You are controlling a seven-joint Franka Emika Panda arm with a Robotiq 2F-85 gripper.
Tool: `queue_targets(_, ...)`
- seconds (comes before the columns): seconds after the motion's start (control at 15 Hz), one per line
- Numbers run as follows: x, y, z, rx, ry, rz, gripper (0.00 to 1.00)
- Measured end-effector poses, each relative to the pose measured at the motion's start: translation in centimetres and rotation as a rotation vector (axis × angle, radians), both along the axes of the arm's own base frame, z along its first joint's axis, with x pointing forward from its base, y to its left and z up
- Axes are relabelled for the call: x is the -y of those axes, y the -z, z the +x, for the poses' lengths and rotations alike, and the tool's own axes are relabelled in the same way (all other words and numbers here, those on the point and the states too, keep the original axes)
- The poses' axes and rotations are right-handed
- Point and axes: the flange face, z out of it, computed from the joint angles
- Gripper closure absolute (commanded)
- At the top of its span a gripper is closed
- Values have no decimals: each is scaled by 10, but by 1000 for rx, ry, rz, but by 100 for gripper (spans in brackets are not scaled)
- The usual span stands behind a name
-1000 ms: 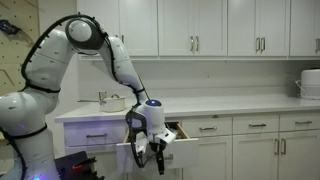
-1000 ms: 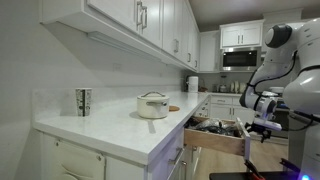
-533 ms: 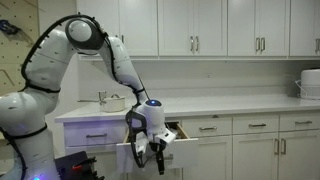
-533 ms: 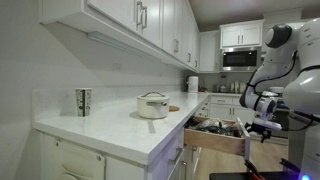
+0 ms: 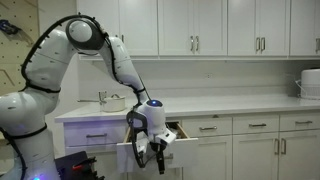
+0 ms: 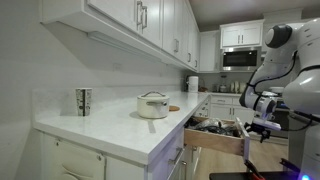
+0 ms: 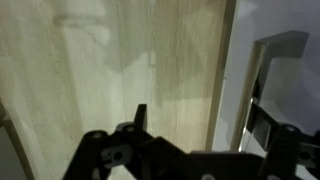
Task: Open the second drawer from the left
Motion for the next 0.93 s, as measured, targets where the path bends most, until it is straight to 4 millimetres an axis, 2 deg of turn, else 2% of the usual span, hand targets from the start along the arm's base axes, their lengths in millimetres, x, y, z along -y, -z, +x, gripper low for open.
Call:
queue_targets(0.27, 8, -1, -7, 12, -2, 6, 0)
queue_targets(0.33, 12, -7, -8, 35, -13, 4, 0)
queue_targets(0.4, 17, -22, -7, 76, -26, -3, 0)
queue_targets(0.6, 27, -87, -4, 217, -59, -19, 0)
queue_targets(0.73, 25, -127, -3, 301, -81, -11, 0)
queue_targets(0.93, 17, -170, -4, 386, -111, 9, 0)
